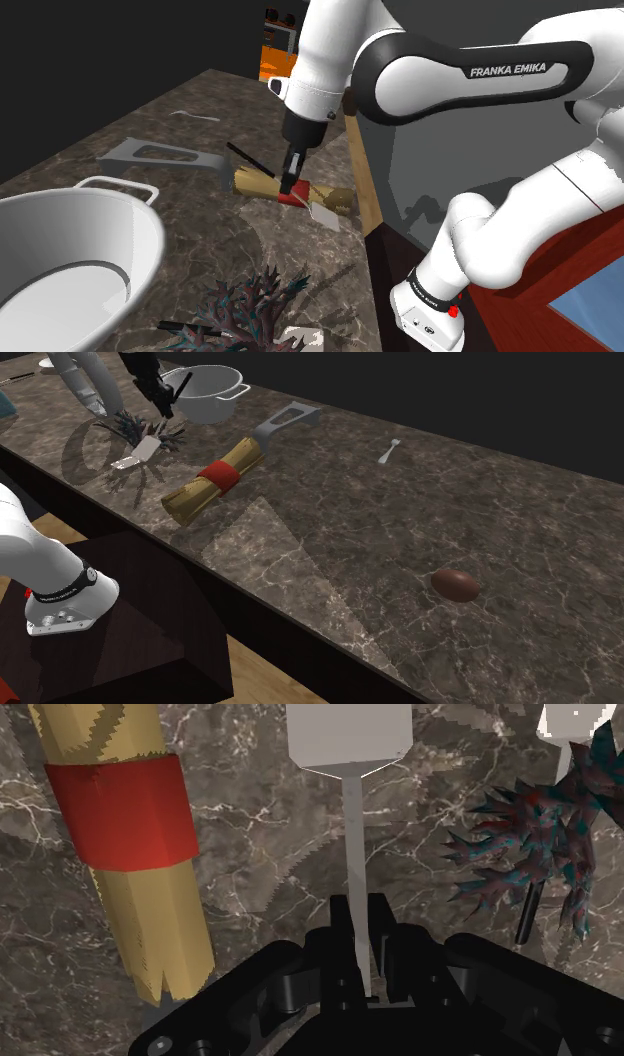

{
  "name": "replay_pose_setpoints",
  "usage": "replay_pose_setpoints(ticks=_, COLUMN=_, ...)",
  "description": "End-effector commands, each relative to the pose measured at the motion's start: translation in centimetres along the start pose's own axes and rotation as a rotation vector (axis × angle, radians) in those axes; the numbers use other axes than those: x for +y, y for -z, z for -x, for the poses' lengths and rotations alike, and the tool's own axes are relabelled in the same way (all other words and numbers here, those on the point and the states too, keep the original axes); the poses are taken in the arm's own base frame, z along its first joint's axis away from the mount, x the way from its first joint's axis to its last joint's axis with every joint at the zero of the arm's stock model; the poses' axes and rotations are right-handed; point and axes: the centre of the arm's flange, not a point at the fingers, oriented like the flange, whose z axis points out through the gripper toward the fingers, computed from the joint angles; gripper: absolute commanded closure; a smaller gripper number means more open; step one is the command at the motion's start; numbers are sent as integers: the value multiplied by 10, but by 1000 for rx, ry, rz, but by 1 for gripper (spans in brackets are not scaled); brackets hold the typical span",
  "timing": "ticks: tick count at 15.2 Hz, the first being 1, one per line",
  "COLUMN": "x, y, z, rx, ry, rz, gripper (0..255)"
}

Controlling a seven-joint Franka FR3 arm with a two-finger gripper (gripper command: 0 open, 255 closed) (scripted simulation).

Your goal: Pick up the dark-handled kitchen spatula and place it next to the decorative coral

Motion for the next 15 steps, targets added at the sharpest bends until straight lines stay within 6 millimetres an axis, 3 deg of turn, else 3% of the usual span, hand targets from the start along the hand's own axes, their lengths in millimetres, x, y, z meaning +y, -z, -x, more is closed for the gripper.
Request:
replay_pose_setpoints(ticks=1, x=0, y=-12, z=0, rx=0, ry=0, rz=0, gripper=255)
replay_pose_setpoints(ticks=15, x=0, y=-85, z=5, rx=0, ry=0, rz=0, gripper=255)
